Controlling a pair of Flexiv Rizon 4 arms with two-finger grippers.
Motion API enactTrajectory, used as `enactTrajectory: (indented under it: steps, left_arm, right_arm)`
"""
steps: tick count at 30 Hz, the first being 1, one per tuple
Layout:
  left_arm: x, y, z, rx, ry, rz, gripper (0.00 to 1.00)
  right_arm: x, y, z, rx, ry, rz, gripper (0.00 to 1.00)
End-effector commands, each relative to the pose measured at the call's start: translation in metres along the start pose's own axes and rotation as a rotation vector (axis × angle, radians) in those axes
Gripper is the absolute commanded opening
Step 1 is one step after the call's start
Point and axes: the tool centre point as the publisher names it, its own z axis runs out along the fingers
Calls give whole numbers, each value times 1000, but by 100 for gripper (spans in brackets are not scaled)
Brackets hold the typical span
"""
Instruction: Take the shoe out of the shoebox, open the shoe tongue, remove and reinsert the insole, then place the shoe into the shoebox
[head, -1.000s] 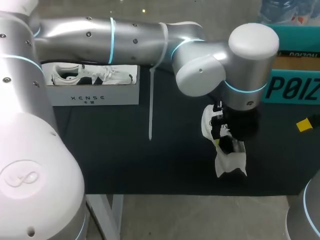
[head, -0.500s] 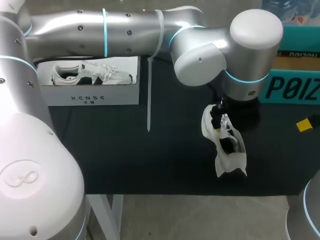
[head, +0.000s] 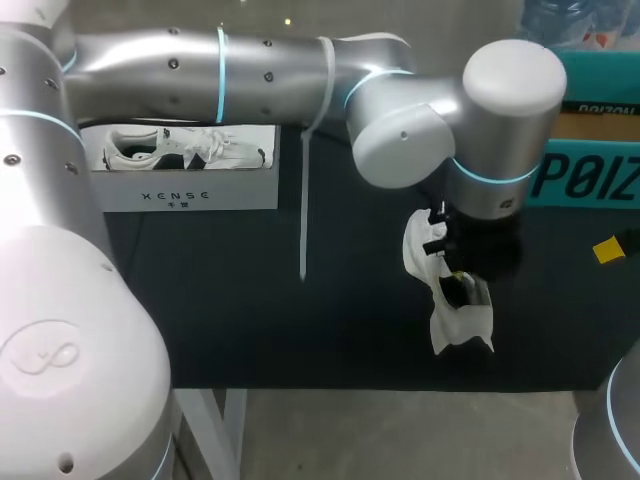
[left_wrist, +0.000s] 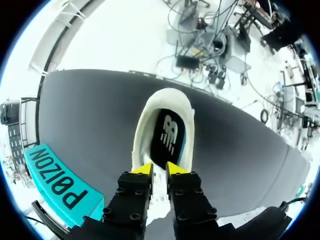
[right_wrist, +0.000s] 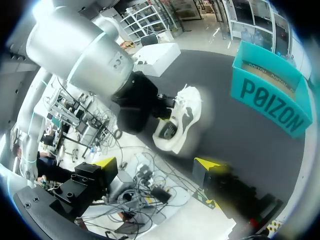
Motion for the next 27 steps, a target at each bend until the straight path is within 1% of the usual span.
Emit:
enactTrajectory:
  steps: [1,4,7,11,13,15,18,20,22,23,27]
  left_arm:
    - [5,-3,7,5,-6,-5,0]
    - [6,-4,7,6,-8,-13,0]
    - [6,-2,0,0,-17,-19,0]
    - [4,3,-18,-13,-42,-33,0]
    - [5,5,-27,-18,-33,-49,0]
    - [7,7,-32,5,-21,-98,0]
    - [17,5,-35,36,16,-229,0]
    - [27,2,-35,37,33,-345,0]
    - [37,-2,-35,70,43,-468,0]
    - [43,-5,-37,69,44,-542,0]
    - [58,-25,-49,42,61,-687,0]
  right_arm:
    - [0,-1,0,0,-1,0,100]
    - [0,-1,0,0,-1,0,100]
    - [0,-1,0,0,-1,0,100]
    - [0,-1,0,0,-1,0,100]
    - [0,-1,0,0,-1,0,100]
    - [0,-1,0,0,-1,0,100]
    - [0,-1,0,0,-1,0,100]
    - [0,-1,0,0,-1,0,100]
    - [0,-1,0,0,-1,0,100]
    - [0,-1,0,0,-1,0,100]
    - [0,-1,0,0,-1,0,100]
